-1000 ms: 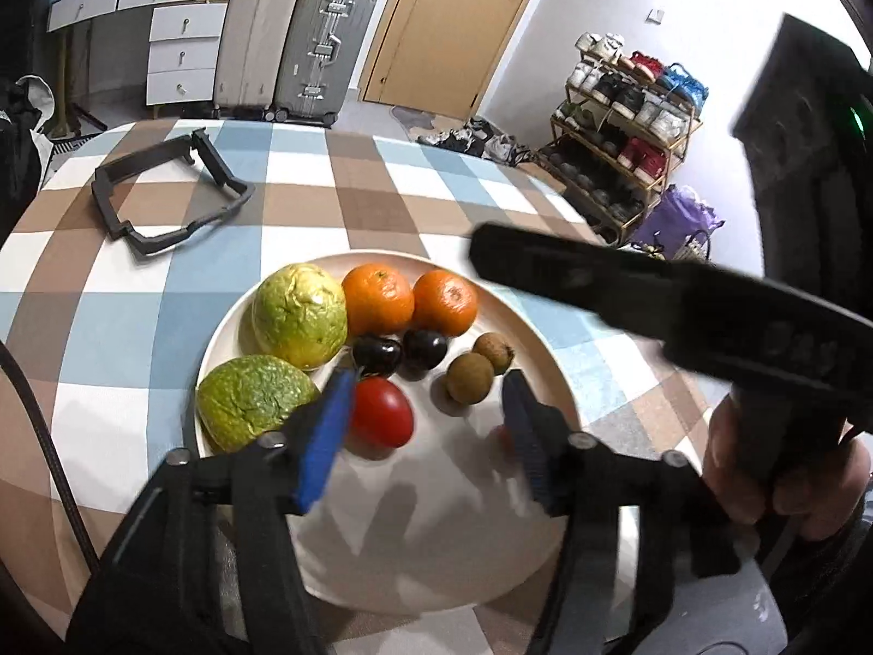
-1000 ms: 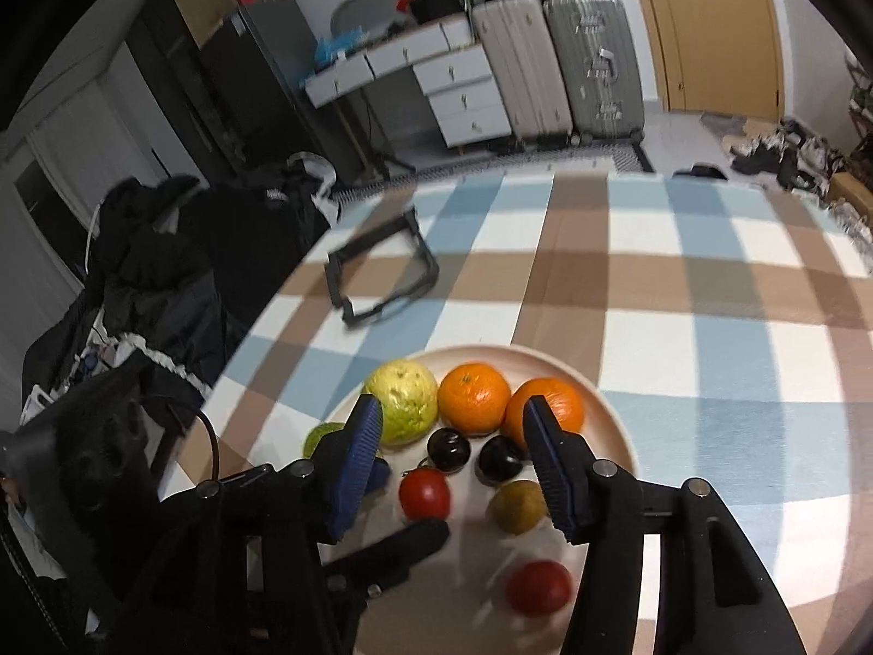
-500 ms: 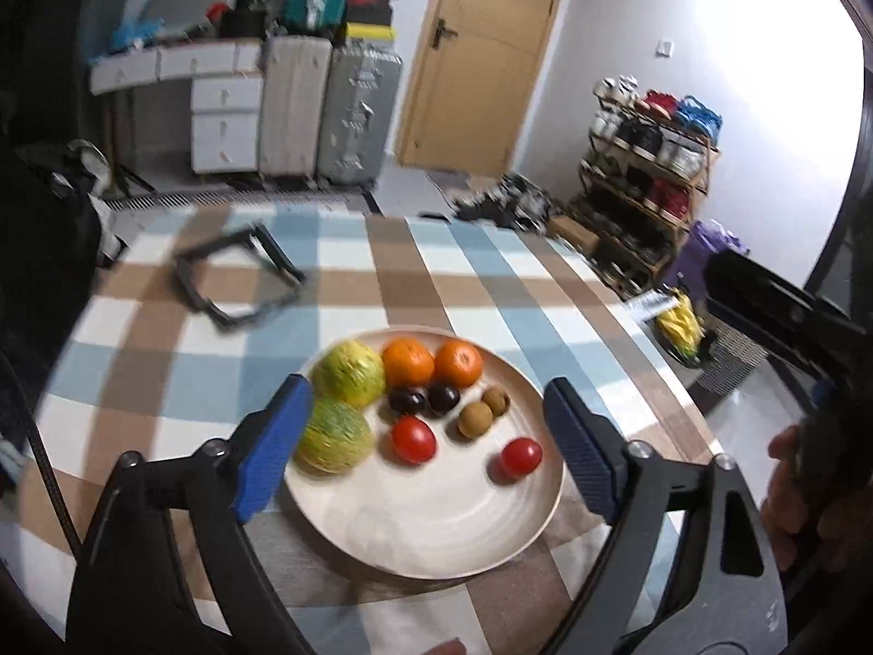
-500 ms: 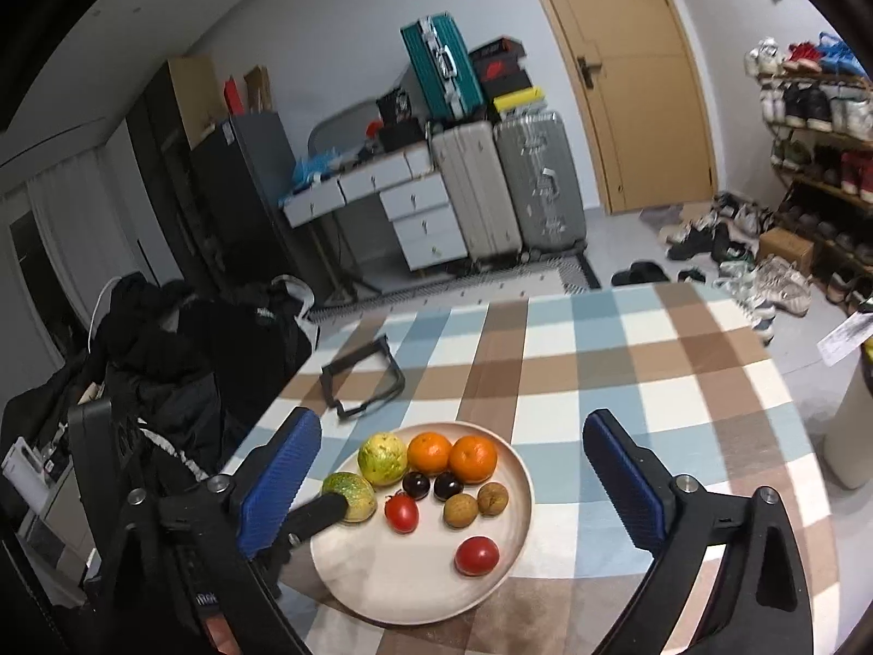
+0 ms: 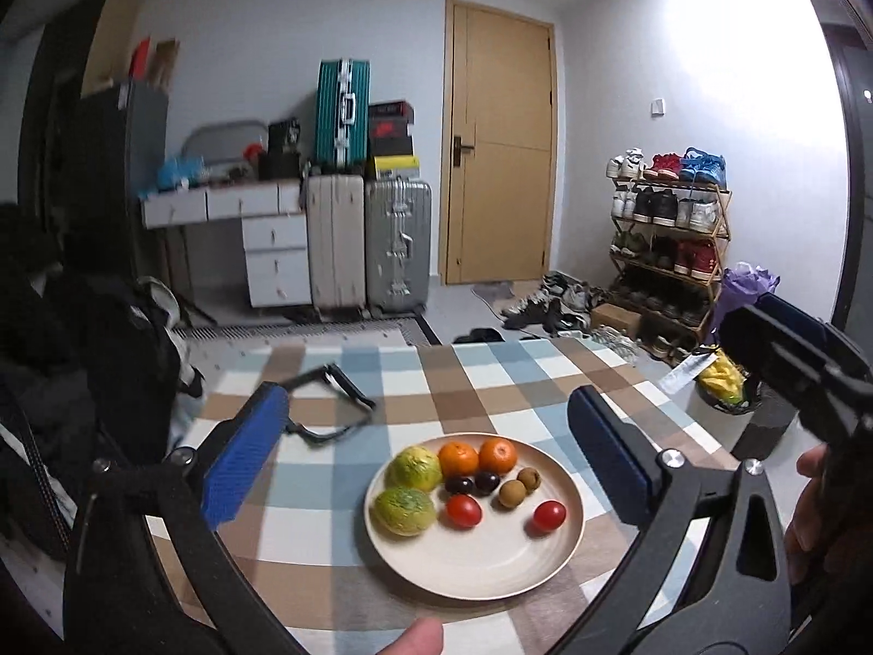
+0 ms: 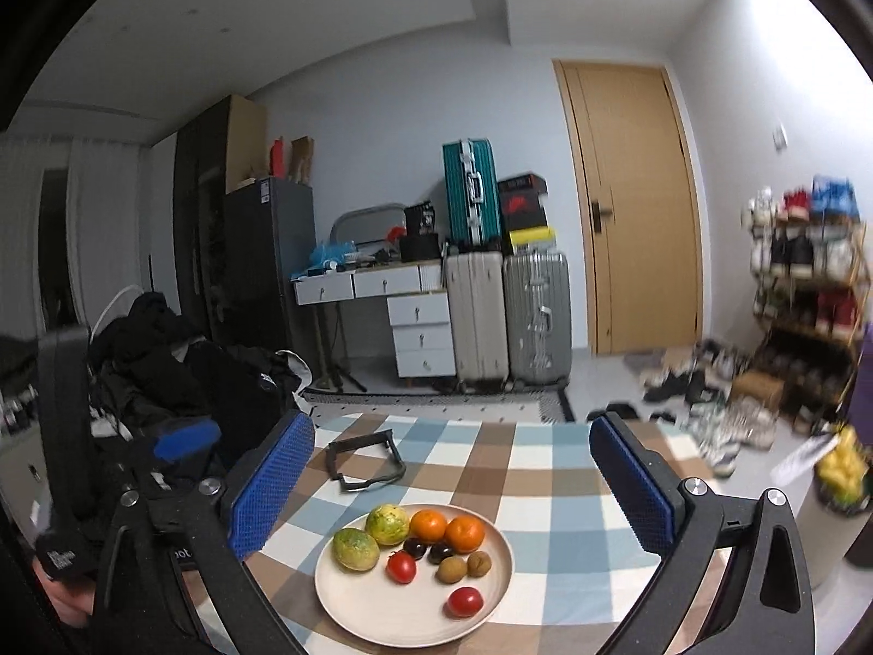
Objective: Organize fruits
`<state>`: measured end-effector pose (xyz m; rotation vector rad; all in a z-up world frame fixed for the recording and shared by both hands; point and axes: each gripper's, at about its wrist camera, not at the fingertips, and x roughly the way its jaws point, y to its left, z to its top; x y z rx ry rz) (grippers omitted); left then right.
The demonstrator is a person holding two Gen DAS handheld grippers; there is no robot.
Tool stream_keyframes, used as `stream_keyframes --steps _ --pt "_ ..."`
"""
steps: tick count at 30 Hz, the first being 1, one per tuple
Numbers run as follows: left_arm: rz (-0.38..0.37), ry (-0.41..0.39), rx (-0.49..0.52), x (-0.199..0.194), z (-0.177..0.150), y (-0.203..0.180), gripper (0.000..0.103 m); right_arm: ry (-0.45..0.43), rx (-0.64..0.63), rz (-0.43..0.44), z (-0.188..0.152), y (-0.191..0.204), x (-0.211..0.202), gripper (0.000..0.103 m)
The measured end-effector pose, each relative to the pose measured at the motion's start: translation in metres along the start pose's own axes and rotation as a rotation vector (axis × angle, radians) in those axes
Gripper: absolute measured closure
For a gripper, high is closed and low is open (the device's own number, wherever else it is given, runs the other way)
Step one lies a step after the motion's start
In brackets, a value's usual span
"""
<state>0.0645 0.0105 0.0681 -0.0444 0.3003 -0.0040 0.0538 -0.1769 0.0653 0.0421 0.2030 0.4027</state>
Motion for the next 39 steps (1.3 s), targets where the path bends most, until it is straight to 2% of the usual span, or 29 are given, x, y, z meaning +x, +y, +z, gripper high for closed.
stream_keyframes --steps 7,15,26,39 --pt "0.018 -0.031 -0.018 -0.031 -0.006 0.006 0.001 -0.038 -0.035 -0.035 -0.012 0.014 -0.02 0.0" --pt "0.035 -0.004 -0.032 -0.026 -0.04 0.018 0.001 -0.052 -0.042 -0.071 -0.034 0.015 -0.029 0.0" --pt "0.037 0.043 -0.006 0.009 -0.087 0.018 0.001 0.037 -0.038 -0.095 -0.081 0.006 -0.006 0.0" --pt "0.039 0.092 -0.022 0.046 -0.112 0.024 0.001 0.138 -0.011 -0.123 -0.118 -0.009 0.024 0.0"
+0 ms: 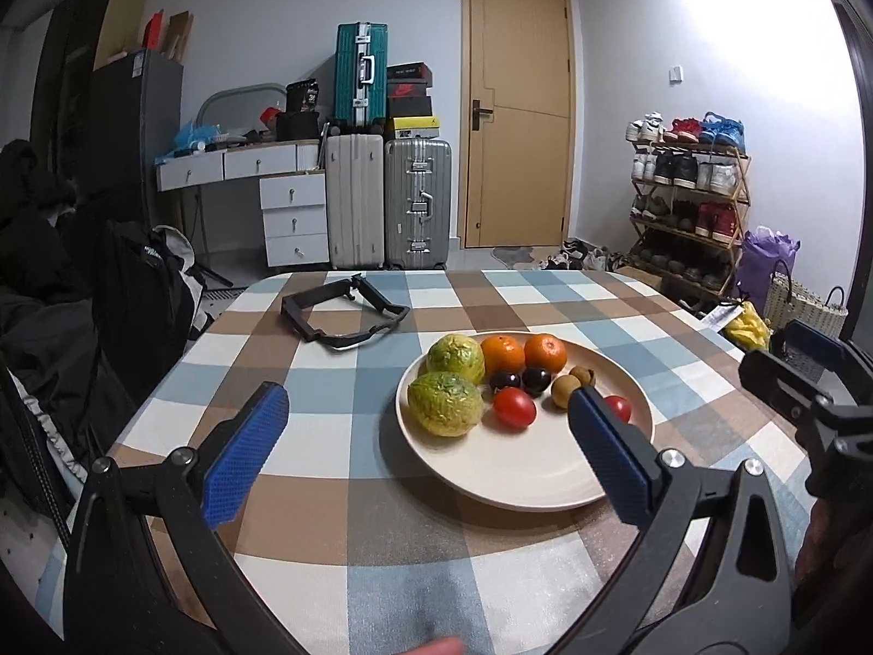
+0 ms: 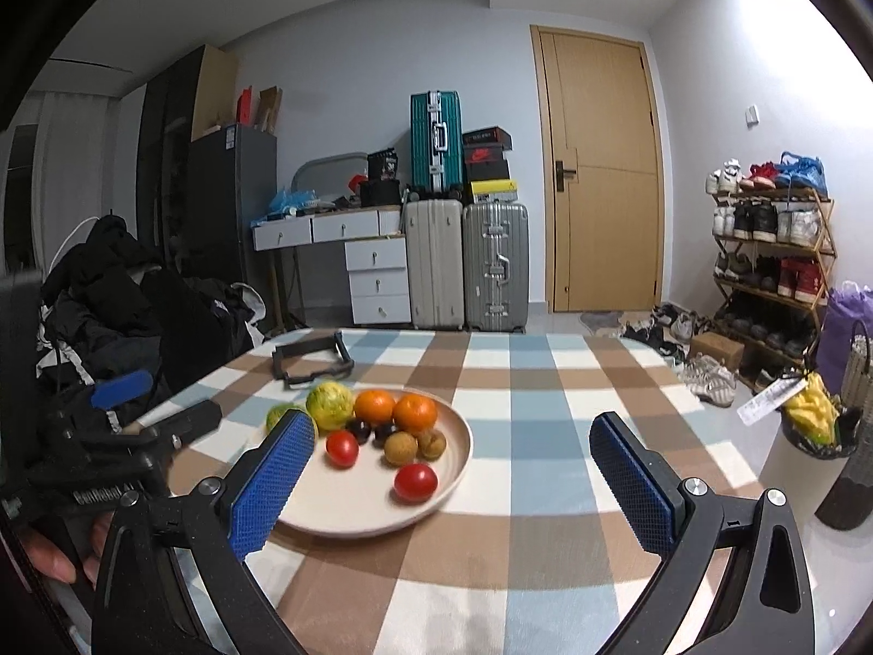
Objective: Organize fruits
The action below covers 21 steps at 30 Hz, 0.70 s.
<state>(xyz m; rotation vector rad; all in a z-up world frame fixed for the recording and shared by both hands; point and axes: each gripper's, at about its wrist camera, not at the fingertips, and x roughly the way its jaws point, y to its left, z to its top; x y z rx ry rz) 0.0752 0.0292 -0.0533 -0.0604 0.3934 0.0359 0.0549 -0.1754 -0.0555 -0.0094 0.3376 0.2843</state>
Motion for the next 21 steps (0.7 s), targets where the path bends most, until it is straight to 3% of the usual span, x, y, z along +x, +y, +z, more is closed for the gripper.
stream_keyframes --steps 8,21 --pt "0.003 0.087 -0.039 0.024 -0.002 0.007 0.001 0.0 -0.02 -0.015 -0.002 0.003 0.002 0.0" --pt "-0.01 -0.008 0.008 0.009 -0.003 -0.002 0.001 -0.003 -0.028 -0.017 -0.001 0.007 -0.001 0.0"
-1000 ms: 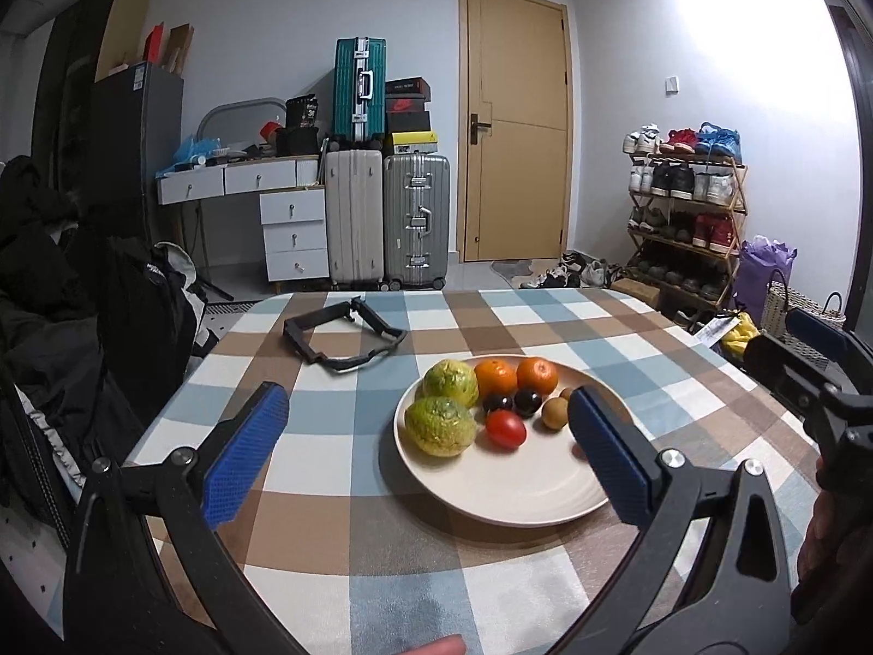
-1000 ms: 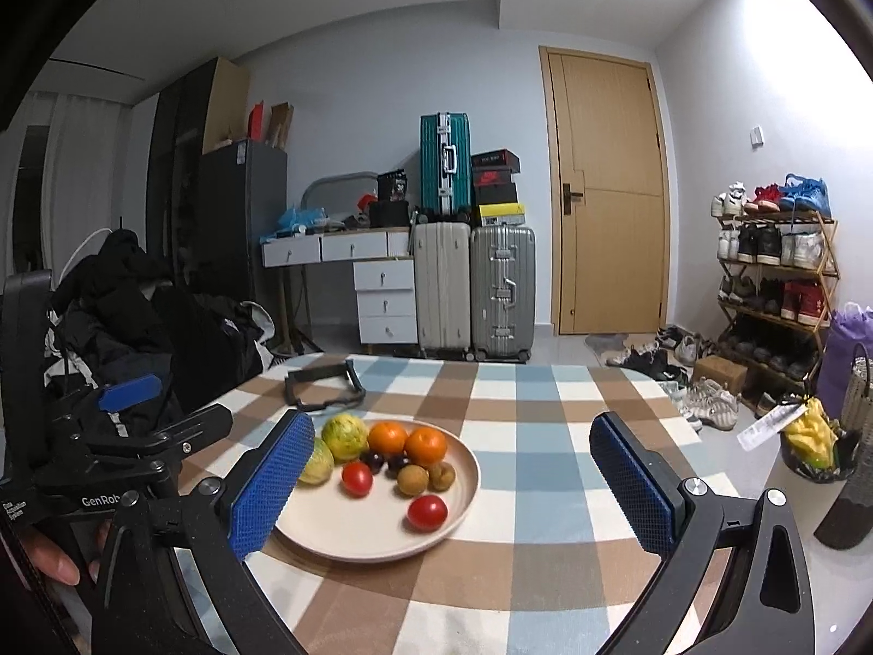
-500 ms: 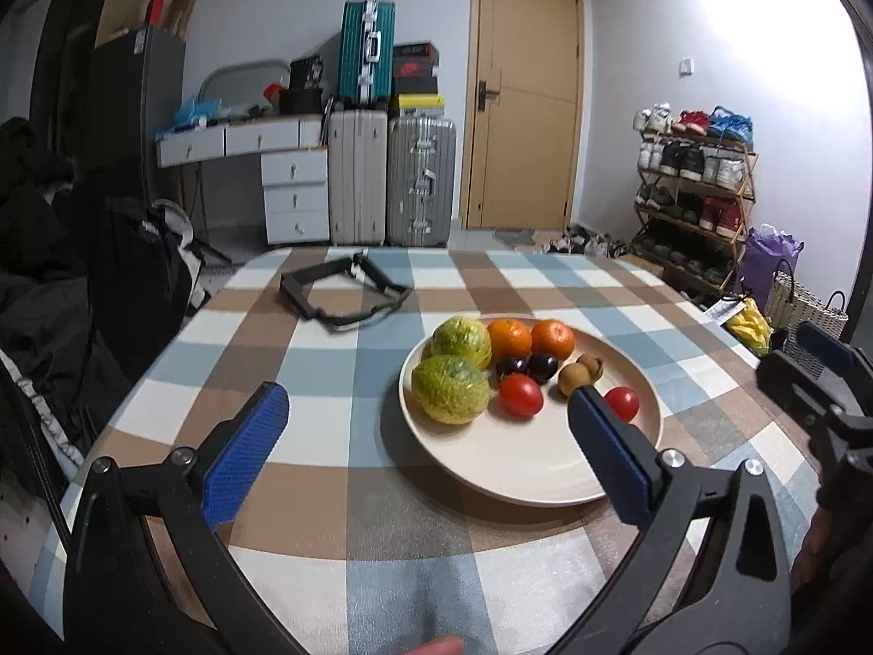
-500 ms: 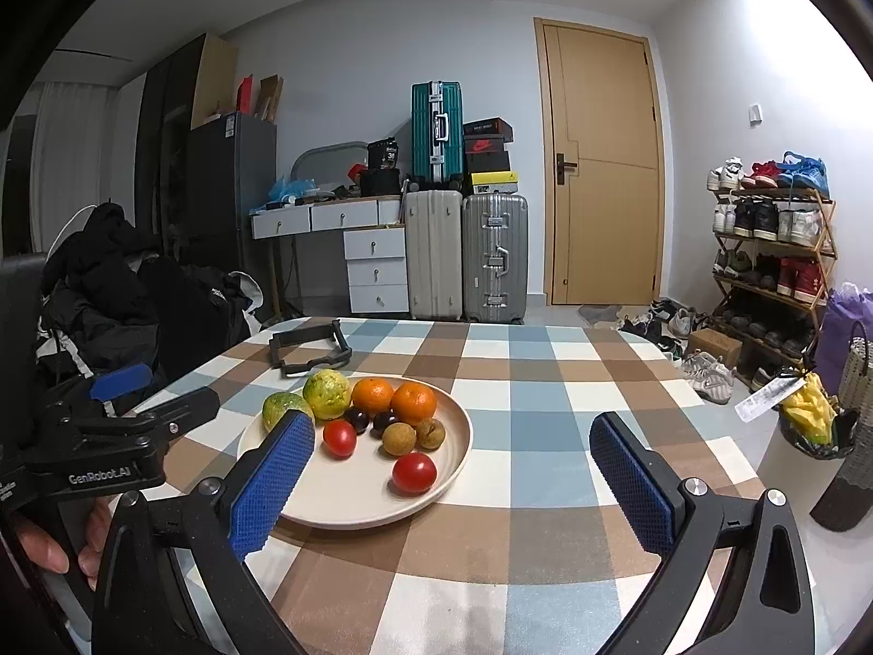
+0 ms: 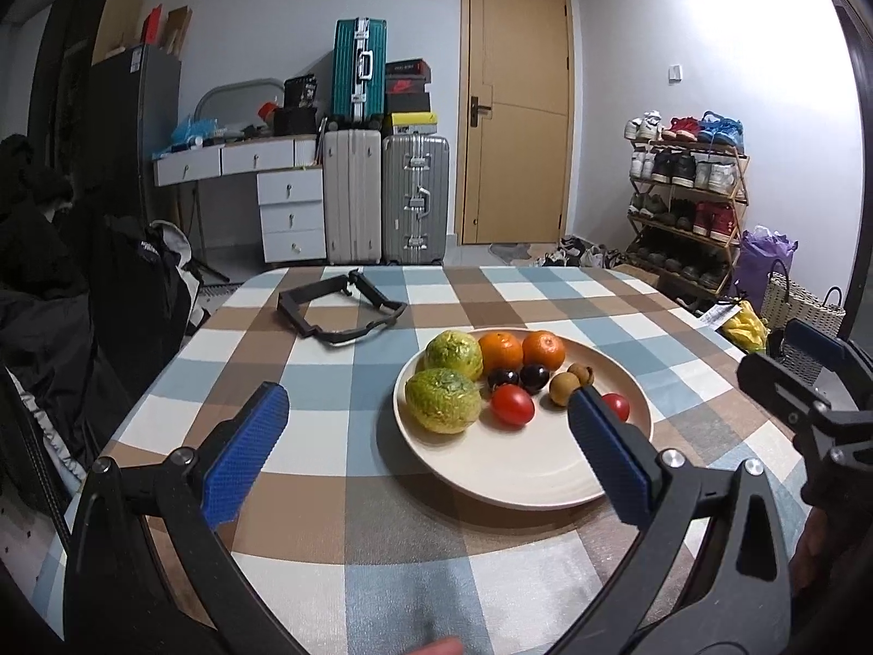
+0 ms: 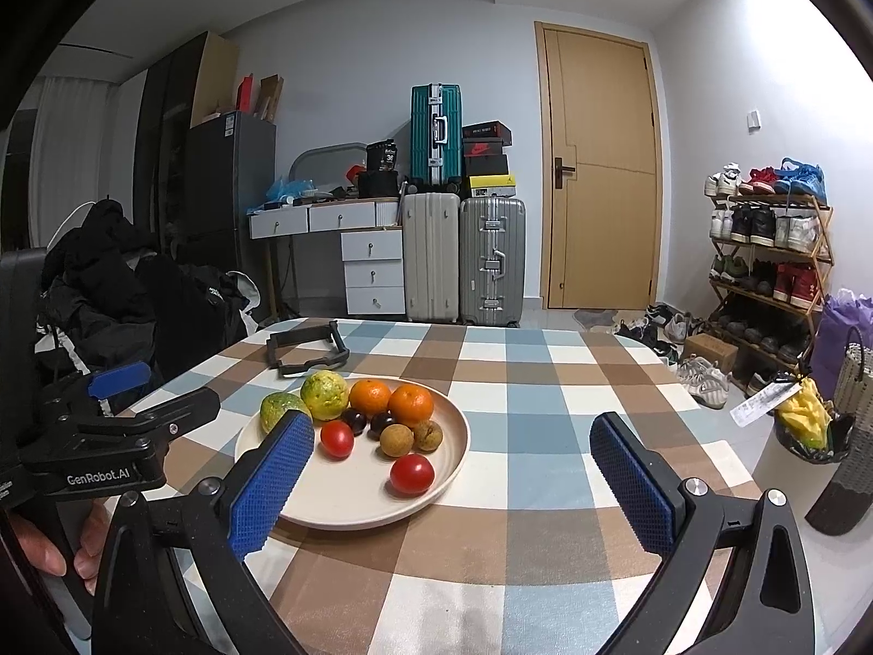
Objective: Organize fruits
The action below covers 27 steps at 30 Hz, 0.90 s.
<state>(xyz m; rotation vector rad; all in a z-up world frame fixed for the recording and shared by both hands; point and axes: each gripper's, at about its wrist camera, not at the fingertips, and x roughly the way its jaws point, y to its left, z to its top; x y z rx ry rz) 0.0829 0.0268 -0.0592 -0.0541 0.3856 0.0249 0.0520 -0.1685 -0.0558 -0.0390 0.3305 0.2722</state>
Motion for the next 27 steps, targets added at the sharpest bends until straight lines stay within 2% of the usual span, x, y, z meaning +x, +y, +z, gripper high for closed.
stream_keyframes --steps 10,27 --pt "0.006 -0.077 0.024 -0.021 -0.001 -0.006 0.001 0.001 0.002 0.0 0.0 0.0 0.0 0.0" --pt "0.009 -0.076 0.023 -0.029 -0.001 -0.006 0.001 0.001 0.003 0.0 -0.001 0.0 0.001 0.0"
